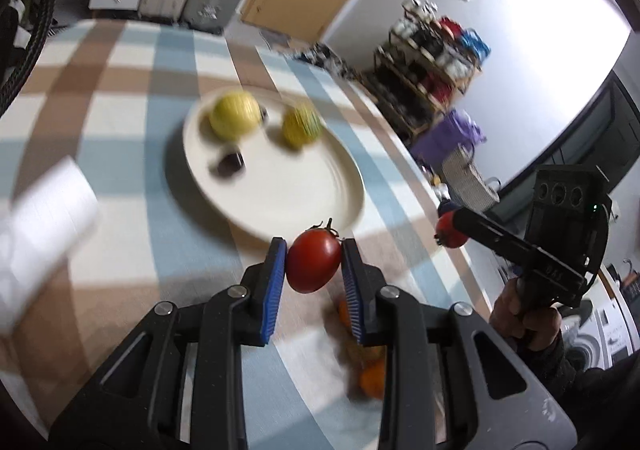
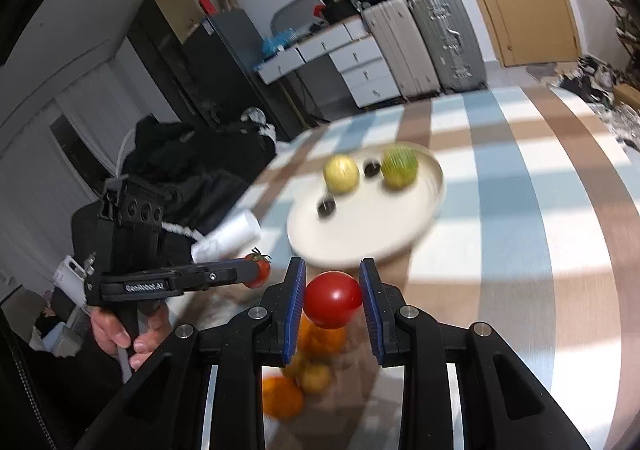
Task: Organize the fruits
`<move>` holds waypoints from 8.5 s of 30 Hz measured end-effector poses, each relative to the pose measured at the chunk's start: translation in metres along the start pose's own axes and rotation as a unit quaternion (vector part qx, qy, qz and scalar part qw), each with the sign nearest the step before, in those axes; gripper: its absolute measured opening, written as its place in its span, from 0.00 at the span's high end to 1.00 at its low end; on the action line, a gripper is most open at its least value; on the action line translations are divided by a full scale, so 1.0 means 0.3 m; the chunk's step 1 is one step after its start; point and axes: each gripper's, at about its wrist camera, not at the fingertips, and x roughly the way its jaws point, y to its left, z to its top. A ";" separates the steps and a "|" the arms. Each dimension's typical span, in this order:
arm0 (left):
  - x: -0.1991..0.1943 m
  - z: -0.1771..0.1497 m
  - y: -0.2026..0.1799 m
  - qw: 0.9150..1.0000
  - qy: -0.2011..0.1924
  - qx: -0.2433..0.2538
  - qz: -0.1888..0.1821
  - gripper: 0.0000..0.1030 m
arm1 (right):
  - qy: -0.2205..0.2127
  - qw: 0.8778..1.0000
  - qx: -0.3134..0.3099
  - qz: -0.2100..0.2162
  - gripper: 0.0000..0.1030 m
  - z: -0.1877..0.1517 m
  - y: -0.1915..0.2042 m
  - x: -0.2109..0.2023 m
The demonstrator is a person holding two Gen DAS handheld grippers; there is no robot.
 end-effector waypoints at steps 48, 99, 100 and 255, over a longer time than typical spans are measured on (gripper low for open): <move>0.168 0.239 0.153 0.993 -0.026 -0.033 0.110 0.43 | 0.029 0.999 0.028 -0.002 0.42 0.346 -0.096 0.424; 0.012 -0.421 -0.363 0.976 0.029 0.113 0.182 0.01 | -0.045 0.992 0.012 -0.119 0.00 -0.345 0.090 -0.288; 0.018 -0.422 -0.365 0.977 0.032 0.115 0.178 0.02 | -0.044 0.992 0.014 -0.120 0.00 -0.353 0.086 -0.287; -0.035 -0.010 -0.333 0.972 -0.071 0.098 0.204 0.16 | -0.086 0.993 -0.039 -0.076 0.16 0.074 0.108 -0.153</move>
